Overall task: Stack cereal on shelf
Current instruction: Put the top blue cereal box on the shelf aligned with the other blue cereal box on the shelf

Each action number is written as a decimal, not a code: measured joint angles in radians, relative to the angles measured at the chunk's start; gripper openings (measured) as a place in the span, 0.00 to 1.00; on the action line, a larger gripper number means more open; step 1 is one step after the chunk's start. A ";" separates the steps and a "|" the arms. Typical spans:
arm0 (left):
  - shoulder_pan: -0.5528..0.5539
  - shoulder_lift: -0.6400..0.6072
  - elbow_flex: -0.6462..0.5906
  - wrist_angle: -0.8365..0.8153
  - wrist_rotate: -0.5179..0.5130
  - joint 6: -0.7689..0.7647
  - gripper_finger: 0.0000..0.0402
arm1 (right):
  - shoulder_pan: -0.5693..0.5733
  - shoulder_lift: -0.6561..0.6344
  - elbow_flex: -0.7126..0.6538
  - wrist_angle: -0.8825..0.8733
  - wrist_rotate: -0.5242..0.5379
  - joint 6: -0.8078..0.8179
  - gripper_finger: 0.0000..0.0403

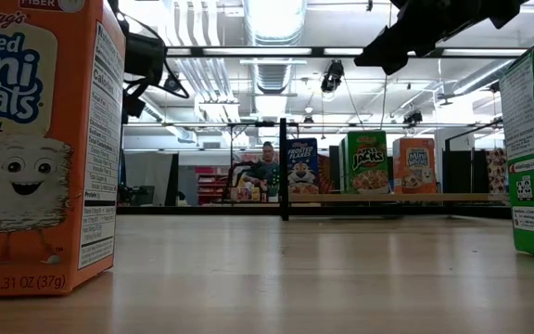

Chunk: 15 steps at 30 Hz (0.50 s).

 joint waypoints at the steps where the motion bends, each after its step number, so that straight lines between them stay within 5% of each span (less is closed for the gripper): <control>1: 0.000 0.000 0.000 0.001 0.000 -0.005 0.39 | 0.000 0.000 0.000 0.000 0.000 0.000 0.37; 6: 0.000 -0.001 0.001 0.000 0.003 -0.020 0.32 | 0.000 0.000 -0.002 -0.005 0.000 0.000 0.36; 15: -0.027 -0.001 0.145 0.002 0.076 -0.028 0.34 | 0.000 -0.020 -0.003 -0.082 0.000 0.000 0.36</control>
